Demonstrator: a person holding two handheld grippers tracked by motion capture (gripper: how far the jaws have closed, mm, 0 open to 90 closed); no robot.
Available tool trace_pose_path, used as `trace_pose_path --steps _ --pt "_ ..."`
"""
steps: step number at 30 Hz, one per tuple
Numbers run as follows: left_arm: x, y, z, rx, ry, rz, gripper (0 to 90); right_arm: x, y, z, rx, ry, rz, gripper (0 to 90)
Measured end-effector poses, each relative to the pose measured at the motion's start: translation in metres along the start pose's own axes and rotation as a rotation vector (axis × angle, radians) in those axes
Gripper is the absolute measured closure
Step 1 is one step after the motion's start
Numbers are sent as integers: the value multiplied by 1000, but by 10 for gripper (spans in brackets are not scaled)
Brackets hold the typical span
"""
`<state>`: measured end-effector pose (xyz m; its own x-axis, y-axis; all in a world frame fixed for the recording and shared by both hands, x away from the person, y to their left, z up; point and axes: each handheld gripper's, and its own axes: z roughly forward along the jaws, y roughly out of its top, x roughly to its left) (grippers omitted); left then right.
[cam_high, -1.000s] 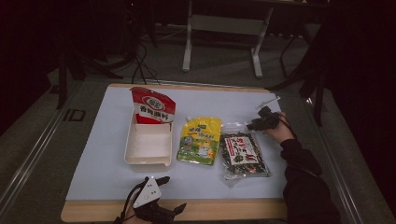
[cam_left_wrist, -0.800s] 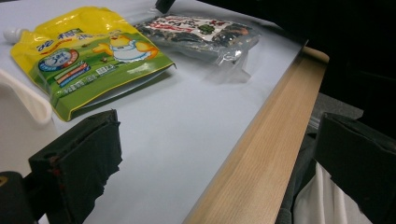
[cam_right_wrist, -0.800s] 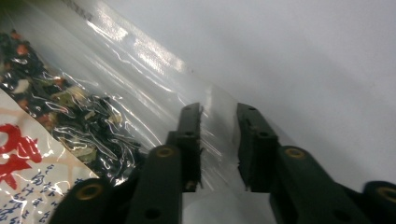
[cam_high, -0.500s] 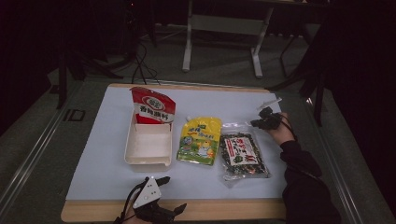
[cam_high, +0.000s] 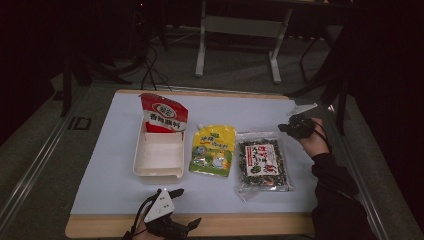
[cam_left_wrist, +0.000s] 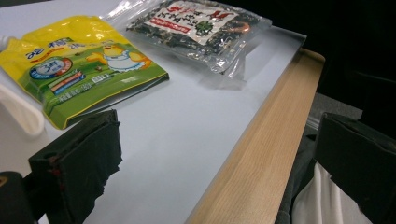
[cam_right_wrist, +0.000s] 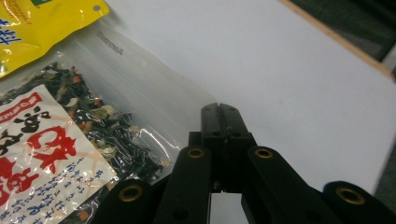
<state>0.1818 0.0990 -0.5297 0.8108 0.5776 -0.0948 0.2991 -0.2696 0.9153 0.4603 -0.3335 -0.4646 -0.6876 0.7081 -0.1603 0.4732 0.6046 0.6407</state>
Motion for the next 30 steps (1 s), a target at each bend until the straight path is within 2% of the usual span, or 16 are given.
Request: trace_pose_path --steps 7,11,12,13,14,20,23,24,28,30 --pt "1 6 6 1 -16 14 23 3 3 -31 -62 -28 -15 900" --pt "2 13 8 -6 -26 20 23 10 10 -53 -118 -25 -32 900" --pt "2 13 8 -6 -26 20 23 10 10 -53 -118 -25 -32 900" --pt "2 13 8 -6 -26 20 23 13 12 -58 -135 -25 -38 900" --pt "2 21 11 -13 -33 32 23 22 17 -71 -162 -25 -63 900" --pt "4 38 22 -11 -20 79 24 48 27 -96 -220 -16 -128 900" --pt "9 44 28 -14 -28 58 25 60 30 -108 -245 -11 -165 900" --pt "11 46 30 -15 -36 33 32 63 31 -111 -252 -10 -178 900" --pt "14 55 45 50 -72 -36 33 74 33 -123 -278 0 -208 900" --pt "15 57 51 59 -78 -42 33 77 33 -125 -282 3 -214 900"
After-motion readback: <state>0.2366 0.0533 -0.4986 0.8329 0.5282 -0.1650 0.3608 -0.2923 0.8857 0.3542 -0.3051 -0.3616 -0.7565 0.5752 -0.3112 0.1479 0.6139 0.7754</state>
